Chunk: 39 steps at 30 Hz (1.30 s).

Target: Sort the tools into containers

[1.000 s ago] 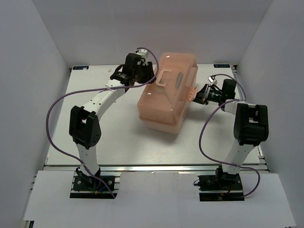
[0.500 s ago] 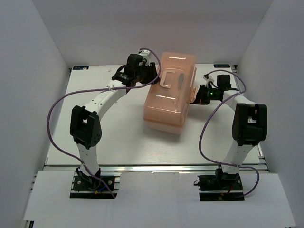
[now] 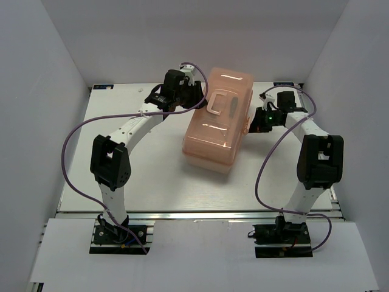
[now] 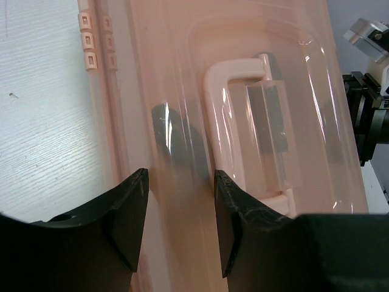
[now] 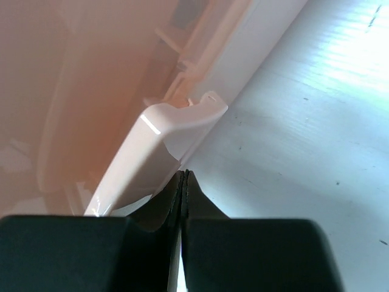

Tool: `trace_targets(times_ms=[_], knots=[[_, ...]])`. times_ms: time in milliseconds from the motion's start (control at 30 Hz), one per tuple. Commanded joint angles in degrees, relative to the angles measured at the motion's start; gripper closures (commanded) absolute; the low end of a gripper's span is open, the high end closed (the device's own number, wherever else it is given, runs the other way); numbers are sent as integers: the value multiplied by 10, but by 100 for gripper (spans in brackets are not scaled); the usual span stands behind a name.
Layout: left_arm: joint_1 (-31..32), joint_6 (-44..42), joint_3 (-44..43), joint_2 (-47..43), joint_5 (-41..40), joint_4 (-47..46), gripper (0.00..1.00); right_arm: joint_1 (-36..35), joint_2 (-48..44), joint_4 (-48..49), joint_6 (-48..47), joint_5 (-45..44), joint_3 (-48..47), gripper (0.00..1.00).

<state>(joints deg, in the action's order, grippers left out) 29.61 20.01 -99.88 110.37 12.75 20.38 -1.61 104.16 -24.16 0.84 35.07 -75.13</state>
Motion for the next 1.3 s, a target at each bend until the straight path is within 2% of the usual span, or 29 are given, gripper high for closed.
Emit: trace_targets(times_ms=[0, 1267], knots=[[31, 6, 32, 26, 76, 80, 47, -31, -41, 33, -1, 71, -45, 100], [31, 1, 43, 20, 77, 77, 47, -39, -65, 27, 18, 90, -51, 100]])
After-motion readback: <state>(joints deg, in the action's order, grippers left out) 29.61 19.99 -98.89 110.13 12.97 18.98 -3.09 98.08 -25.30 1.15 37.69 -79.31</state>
